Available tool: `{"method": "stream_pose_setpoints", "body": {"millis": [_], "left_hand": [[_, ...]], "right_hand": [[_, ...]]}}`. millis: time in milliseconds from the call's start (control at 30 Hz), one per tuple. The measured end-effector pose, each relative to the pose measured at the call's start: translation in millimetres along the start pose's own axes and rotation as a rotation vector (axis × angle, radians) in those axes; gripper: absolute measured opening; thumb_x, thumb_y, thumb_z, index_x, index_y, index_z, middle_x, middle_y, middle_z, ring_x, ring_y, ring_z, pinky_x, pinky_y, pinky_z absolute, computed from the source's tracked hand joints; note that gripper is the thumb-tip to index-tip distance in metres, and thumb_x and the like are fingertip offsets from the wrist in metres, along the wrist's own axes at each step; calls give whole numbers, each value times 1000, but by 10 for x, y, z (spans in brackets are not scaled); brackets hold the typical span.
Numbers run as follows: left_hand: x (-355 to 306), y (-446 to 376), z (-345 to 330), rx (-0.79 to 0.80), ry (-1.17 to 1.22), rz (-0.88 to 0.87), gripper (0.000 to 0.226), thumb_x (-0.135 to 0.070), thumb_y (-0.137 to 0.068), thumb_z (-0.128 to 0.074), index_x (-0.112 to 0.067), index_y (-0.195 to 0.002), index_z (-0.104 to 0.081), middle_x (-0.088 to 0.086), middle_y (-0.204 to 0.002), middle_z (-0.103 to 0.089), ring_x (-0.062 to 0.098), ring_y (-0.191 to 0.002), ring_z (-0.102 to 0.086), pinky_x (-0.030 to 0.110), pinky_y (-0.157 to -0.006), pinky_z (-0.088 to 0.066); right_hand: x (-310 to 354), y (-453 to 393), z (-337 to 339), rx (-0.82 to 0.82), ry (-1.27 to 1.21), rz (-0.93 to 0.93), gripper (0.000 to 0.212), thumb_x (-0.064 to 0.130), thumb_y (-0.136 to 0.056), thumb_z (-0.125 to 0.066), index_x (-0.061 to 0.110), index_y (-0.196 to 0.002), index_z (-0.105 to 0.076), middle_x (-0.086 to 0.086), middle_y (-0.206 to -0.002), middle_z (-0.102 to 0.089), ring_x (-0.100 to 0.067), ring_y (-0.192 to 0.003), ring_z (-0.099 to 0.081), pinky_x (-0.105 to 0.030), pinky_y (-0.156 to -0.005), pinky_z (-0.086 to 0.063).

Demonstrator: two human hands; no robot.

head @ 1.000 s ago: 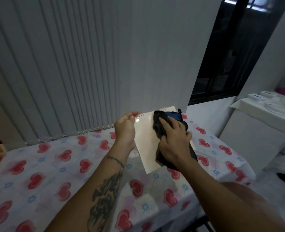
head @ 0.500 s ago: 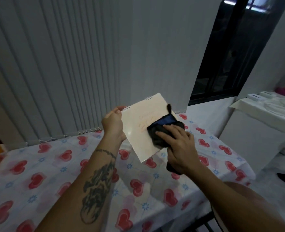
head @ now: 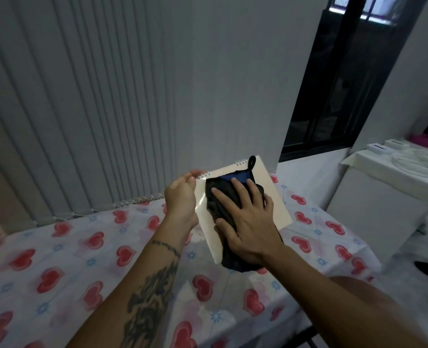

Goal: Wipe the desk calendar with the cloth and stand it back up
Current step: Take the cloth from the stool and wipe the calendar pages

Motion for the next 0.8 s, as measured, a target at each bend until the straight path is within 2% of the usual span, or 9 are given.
{"method": "stream_pose_setpoints", "body": {"millis": [67, 200, 267, 333, 433, 567, 633, 800], "left_hand": [[-6, 10, -19, 20, -15, -4, 34, -7, -96, -45, -18, -83, -74, 21, -102, -71, 35, -93, -66, 53, -92, -55], [-26, 37, -98, 22, -16, -25, 39, -4, -97, -46, -20, -76, -75, 16, -97, -71, 34, -94, -65, 52, -94, -53], [14, 63, -114, 26, -47, -62, 39, -4, -97, -47, -20, -76, -75, 10, -93, -74, 30, -91, -66, 43, -86, -57], [34, 80, -91, 23, -39, -77, 39, -6, -97, -48, -21, -76, -76, 2, -83, -75, 21, -78, -66, 32, -67, -57], [-11, 26, -18, -41, -14, -49, 42, -13, -98, -48, -29, -72, -78, -5, -75, -76, 14, -67, -68, 28, -55, -55], [-56, -27, -68, -66, 36, -28, 44, -10, -98, -47, -26, -69, -76, -5, -71, -74, 15, -65, -66, 26, -52, -54], [-43, -13, -141, -42, 55, -14, 40, -7, -98, -45, -20, -74, -74, 2, -77, -72, 18, -67, -63, 27, -55, -54], [-66, 6, -210, 5, 76, -3, 33, -5, -99, -42, -14, -85, -70, 11, -86, -69, 24, -74, -64, 32, -63, -55]], "right_hand": [[30, 24, -26, -40, 28, -5, 61, 58, -92, -30, 46, -151, -17, -5, -161, -23, -35, -144, -20, -60, -108, -22], [-74, -89, 3, -73, 56, -24, 57, 55, -94, -30, 43, -150, -25, -3, -157, -28, -31, -139, -27, -53, -104, -26], [-220, -194, 55, -123, 31, -104, 55, 52, -95, -31, 40, -149, -29, -2, -155, -31, -29, -137, -28, -52, -105, -27], [-433, -257, 105, -171, -9, -244, 53, 49, -95, -34, 37, -146, -31, -2, -153, -33, -29, -135, -29, -52, -106, -27], [-699, -152, 116, -157, -97, -407, 49, 45, -98, -38, 34, -145, -33, -3, -151, -35, -28, -133, -31, -52, -107, -27], [-340, 190, 27, -134, -14, -206, 51, 48, -93, -37, 34, -142, -40, -3, -148, -41, -29, -128, -37, -48, -99, -32], [-77, 221, 8, -108, 37, -86, 51, 49, -94, -36, 35, -142, -43, -3, -147, -44, -29, -124, -41, -46, -92, -34], [94, 132, 67, -132, 86, 3, 49, 46, -94, -41, 34, -140, -47, -4, -145, -46, -30, -122, -43, -46, -89, -33]]}}
Point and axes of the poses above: each hand's wrist, its own y-axis away from the middle knuckle, its own z-axis out of the back of the hand, x = y × z, the point moved 4 cm from there along -y, towards the middle knuckle
